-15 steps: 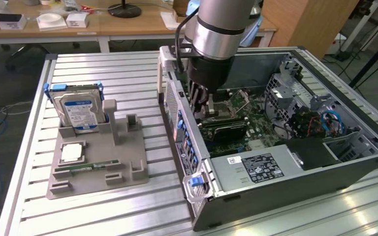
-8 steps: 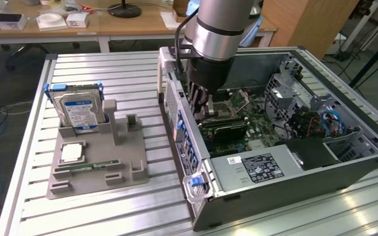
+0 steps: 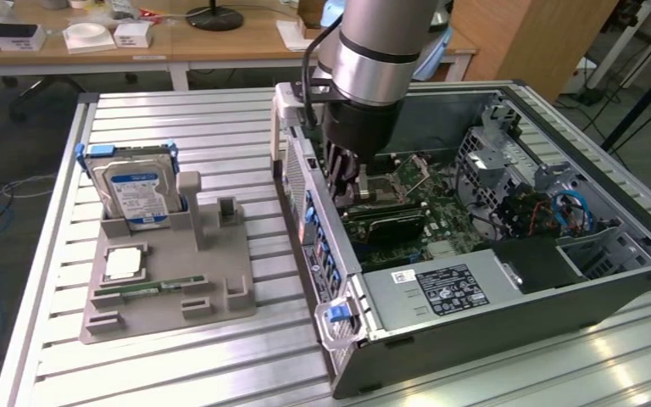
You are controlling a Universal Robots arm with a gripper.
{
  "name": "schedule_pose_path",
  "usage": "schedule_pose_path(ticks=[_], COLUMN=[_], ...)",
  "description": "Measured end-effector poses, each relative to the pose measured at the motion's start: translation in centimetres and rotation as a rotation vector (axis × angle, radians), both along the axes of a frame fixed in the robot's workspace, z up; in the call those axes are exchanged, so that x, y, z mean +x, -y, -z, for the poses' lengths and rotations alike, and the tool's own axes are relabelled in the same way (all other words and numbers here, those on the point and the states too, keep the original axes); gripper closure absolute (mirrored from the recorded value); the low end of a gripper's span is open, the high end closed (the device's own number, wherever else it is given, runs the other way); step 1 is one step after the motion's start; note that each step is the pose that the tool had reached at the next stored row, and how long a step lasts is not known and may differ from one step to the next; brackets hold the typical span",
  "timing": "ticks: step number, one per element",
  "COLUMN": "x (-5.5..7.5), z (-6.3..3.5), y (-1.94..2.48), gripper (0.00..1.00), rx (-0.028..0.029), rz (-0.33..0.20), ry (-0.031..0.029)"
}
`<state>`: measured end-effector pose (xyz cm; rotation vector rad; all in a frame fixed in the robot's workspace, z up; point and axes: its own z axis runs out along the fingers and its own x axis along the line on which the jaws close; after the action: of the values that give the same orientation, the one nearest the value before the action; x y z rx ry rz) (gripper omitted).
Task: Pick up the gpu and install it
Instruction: 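Press down on the gpu until it lock into place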
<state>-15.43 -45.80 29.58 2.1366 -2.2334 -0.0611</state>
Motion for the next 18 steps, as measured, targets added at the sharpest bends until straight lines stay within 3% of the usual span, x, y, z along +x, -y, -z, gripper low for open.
schedule_pose_path(ticks=[3,10,12,16,18], x=[0.1,0.4,0.5,0.6,0.6], z=[0.06,0.03,-0.17,-0.94,-0.99], y=[0.03,0.04,-0.01,0.04,0.04], gripper=[0.89,0.89,0.89,0.89,0.89], rx=[0.0097,0.0199,0.0232,0.0205,0.0204], rz=[0.0,0.0,0.0,0.001,0.001], ry=[-0.0008,-0.0068,-0.0112,-0.0291,-0.0315])
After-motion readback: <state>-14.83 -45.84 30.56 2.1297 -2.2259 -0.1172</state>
